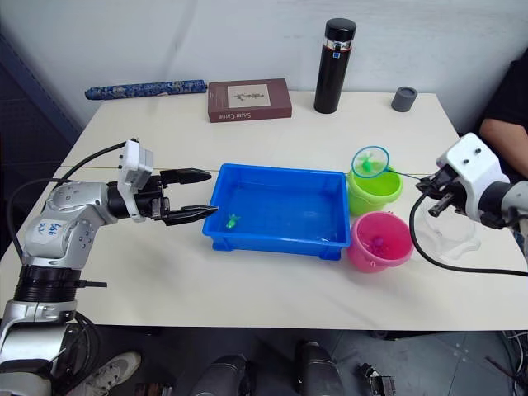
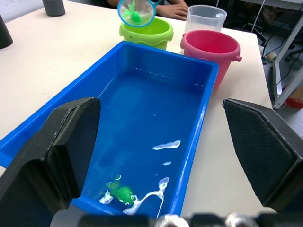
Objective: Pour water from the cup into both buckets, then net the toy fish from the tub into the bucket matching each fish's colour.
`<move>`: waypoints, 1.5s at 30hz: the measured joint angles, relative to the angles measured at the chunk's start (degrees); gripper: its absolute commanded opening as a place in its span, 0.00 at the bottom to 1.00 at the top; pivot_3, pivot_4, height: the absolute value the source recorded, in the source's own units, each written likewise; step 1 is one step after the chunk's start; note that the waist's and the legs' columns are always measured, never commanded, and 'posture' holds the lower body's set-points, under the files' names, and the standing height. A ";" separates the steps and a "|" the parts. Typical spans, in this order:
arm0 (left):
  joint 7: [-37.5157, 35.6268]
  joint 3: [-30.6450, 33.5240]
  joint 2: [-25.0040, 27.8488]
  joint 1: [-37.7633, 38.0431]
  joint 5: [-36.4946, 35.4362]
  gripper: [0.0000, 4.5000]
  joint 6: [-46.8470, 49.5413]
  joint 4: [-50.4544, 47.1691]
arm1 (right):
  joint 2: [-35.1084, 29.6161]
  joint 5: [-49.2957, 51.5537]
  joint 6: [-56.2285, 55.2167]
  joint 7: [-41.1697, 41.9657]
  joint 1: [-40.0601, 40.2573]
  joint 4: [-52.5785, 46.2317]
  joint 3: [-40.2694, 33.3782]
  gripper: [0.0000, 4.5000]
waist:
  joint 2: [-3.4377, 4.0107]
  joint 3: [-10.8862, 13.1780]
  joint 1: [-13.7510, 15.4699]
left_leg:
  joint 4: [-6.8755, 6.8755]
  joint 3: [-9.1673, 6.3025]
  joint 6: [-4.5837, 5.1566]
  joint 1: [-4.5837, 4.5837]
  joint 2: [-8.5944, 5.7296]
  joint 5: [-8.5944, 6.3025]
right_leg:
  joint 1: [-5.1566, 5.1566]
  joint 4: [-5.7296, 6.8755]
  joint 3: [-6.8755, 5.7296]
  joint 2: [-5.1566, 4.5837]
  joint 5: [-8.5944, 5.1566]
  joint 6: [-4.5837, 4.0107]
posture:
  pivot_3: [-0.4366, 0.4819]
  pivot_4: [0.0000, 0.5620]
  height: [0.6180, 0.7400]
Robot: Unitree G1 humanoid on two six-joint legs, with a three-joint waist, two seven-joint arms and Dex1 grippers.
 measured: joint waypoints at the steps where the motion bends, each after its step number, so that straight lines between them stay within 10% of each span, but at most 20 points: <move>1: 0.00 0.02 0.01 0.03 0.03 0.99 0.00 0.00 | 0.00 -0.72 -1.56 -0.71 0.60 -0.02 -0.04 0.00 | 0.00 0.00 0.00 | 0.00 0.00 0.00 0.00 0.00 0.00 | 0.00 0.00 -0.01 0.00 0.00 0.00 | 0.48 0.27 0.99; 13: 0.11 0.50 0.44 1.69 0.04 0.99 0.23 -0.27 | 0.71 -15.19 -25.39 -11.41 15.72 -4.18 -4.05 0.00 | 0.00 0.00 0.03 | 0.03 0.04 -0.01 0.03 -0.01 0.01 | 0.03 0.03 0.03 0.02 0.00 0.01 | 0.48 0.27 0.99; 29: 0.00 0.62 0.49 1.87 0.04 0.99 0.19 -0.27 | -1.20 -36.57 -43.10 -24.20 15.31 -1.07 0.33 0.00 | 0.00 0.00 -0.11 | 0.04 0.10 -0.05 0.09 0.00 0.05 | 0.04 0.05 0.09 0.06 0.00 0.00 | 0.48 0.27 0.99; 45: 5.45 9.37 7.23 15.21 0.28 0.99 2.10 -3.63 | 7.10 -5.02 3.62 9.65 -14.24 -9.21 19.46 0.00 | 0.00 0.00 -1.23 | 0.01 -0.05 0.01 0.06 0.07 0.03 | 0.06 -0.01 0.05 0.00 0.00 -0.05 | 0.48 0.27 0.99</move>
